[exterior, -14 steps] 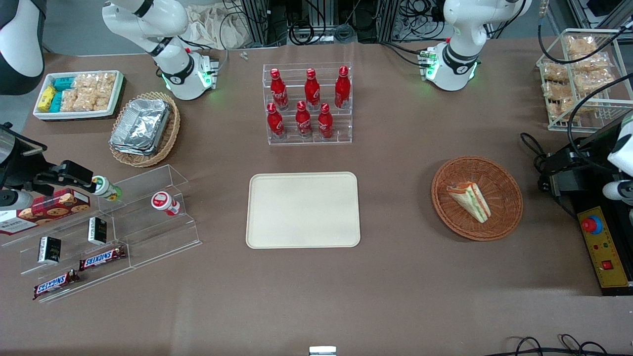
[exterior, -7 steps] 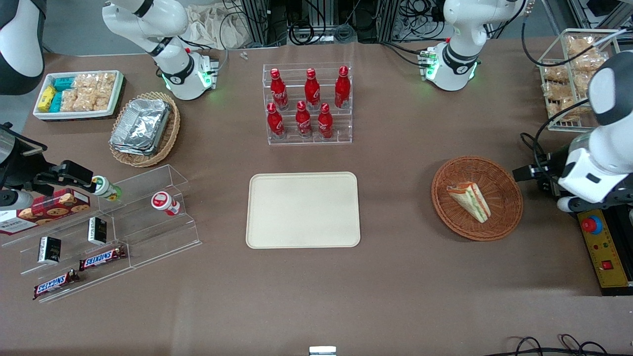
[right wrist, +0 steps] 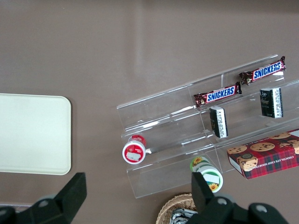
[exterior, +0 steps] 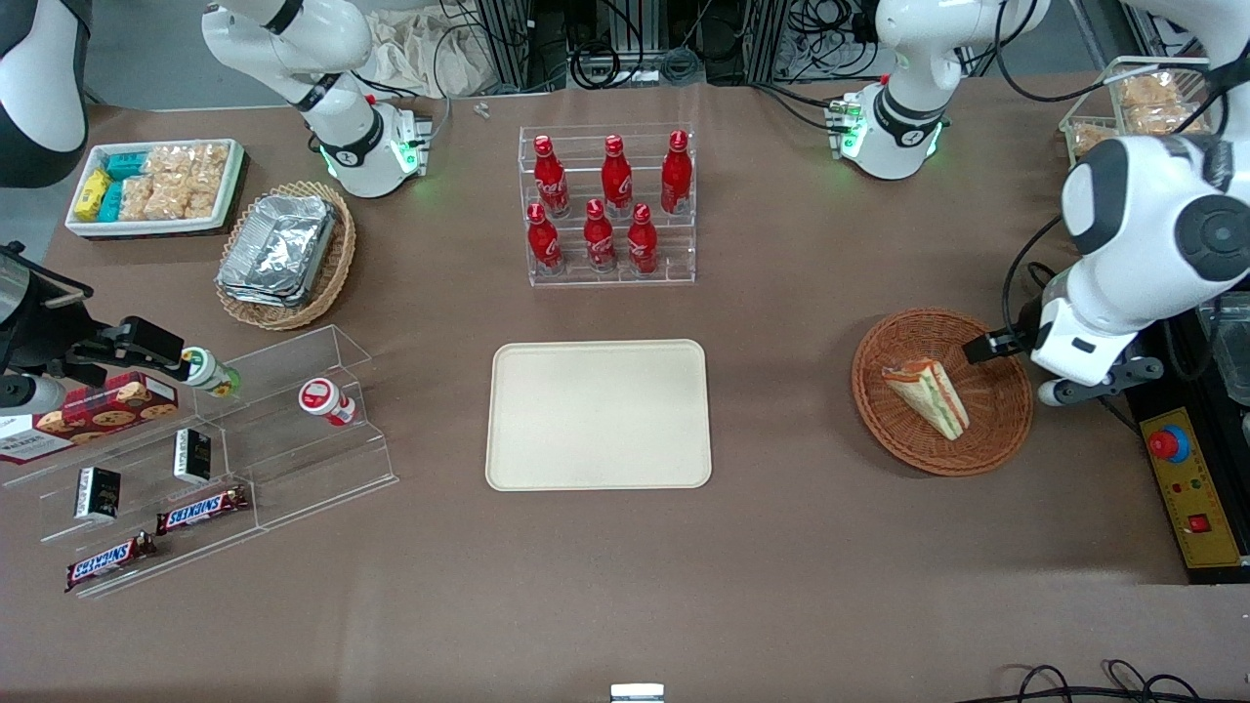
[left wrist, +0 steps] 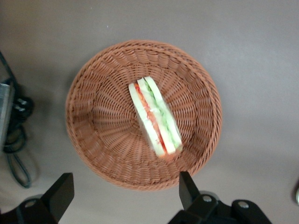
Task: Place sandwich from basket to tray
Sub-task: 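Move the open left gripper over the sandwich in the wicker basket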
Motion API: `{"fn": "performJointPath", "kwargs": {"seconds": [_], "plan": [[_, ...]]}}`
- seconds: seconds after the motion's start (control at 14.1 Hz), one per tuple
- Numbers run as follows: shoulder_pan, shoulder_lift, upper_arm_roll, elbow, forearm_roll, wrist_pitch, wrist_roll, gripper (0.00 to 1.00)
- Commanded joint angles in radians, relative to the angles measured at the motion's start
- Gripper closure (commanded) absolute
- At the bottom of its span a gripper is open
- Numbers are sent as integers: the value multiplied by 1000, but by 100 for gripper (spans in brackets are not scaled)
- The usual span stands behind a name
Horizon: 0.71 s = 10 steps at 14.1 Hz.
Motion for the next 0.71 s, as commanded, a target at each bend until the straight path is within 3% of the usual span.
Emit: {"fn": "performJointPath", "kwargs": {"seconds": [0.0,0.28,0.64], "plan": [[-7,33,-3,-70,-9,120,-101,0],[-8,68,-4,-142,-8,272,-216,0],[-31,125,-3,-147,-3,328,-290,0]]}}
